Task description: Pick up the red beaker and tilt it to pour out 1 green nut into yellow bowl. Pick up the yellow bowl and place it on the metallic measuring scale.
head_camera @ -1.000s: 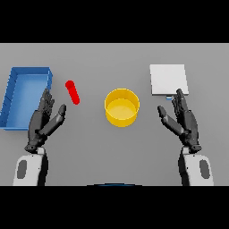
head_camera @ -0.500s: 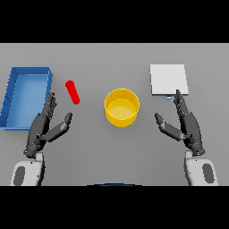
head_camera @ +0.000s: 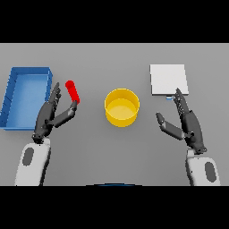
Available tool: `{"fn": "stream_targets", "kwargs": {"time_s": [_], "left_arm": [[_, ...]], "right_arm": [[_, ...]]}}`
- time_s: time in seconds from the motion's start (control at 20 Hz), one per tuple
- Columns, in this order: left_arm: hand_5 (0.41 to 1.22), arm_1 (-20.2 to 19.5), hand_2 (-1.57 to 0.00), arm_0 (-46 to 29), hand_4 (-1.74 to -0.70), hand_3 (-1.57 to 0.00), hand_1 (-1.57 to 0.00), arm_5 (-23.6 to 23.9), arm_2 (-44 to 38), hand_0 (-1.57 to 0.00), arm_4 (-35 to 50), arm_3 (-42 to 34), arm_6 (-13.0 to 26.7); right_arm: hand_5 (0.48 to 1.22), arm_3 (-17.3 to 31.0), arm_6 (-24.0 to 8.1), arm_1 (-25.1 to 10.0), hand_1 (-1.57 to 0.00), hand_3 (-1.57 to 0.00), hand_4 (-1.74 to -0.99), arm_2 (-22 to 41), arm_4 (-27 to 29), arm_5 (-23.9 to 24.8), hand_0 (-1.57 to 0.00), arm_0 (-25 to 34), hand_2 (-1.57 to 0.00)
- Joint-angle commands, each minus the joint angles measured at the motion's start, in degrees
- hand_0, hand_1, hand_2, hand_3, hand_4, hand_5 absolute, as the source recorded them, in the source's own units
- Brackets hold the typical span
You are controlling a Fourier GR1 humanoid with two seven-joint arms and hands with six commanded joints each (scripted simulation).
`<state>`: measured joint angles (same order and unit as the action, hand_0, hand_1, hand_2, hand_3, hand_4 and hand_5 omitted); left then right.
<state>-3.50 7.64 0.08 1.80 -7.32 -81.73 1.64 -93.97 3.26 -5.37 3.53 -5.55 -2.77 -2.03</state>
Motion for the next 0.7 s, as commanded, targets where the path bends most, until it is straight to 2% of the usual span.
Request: {"fn": "stream_targets", "kwargs": {"time_s": [0.0, 0.1, 0.15, 0.3, 0.4, 0.55, 0.65], "left_arm": [[0.654, 0.1, 0.0, 1.5, -1.21, 0.0, 0.0, 0.3, -0.5, 0.0, -0.2, 2.6, -1.3], [0.646, 0.2, 0.0, 4.8, -1.21, 0.0, 0.0, 1.0, -1.4, 0.0, -0.4, 6.3, -2.5], [0.644, 0.2, 0.0, 6.6, -1.22, 0.0, 0.0, 1.2, -2.1, 0.0, -0.3, 8.6, -3.1], [0.635, 0.9, 0.0, 9.7, -1.23, 0.0, 0.0, 1.7, -3.1, 0.0, -0.2, 13.2, -5.6], [0.633, 0.6, 0.0, 12.9, -1.22, 0.0, 0.0, 2.9, -3.3, 0.0, -1.6, 17.1, -5.5], [0.647, 0.1, 0.0, 16.4, -1.23, 0.0, 0.0, 3.7, -3.9, 0.0, -2.7, 21.5, -7.1], [0.668, 1.1, 0.0, 17.6, -1.26, 0.0, 0.0, 3.9, -4.2, 0.0, -2.5, 24.1, -8.8]], "right_arm": [[0.615, -0.4, 0.7, 0.2, 0.0, 0.0, -1.292, 0.1, -0.1, 0.1, 0.0, -0.9, 0.0], [0.618, 0.0, 0.3, -0.1, 0.0, 0.0, -1.293, -0.3, 0.0, 0.2, 0.0, -0.6, 0.0], [0.622, 0.3, 1.4, 0.0, 0.0, 0.0, -1.295, -0.1, -0.3, 0.2, 0.0, -0.8, 0.0], [0.631, -0.1, 0.6, -0.1, 0.0, 0.0, -1.303, -0.4, 0.1, 0.1, 0.0, -0.6, 0.0], [0.631, -0.1, 0.3, 0.0, 0.0, 0.0, -1.3, 0.0, -0.9, 0.7, 0.0, -0.4, 0.0], [0.638, 0.0, 0.1, 0.4, 0.0, 0.0, -1.3, 0.4, -2.1, 1.6, 0.0, 0.0, 0.0], [0.642, -0.2, -0.2, 0.0, 0.0, 0.0, -1.3, 0.2, -1.8, 1.4, 0.0, 0.1, 0.0]]}}
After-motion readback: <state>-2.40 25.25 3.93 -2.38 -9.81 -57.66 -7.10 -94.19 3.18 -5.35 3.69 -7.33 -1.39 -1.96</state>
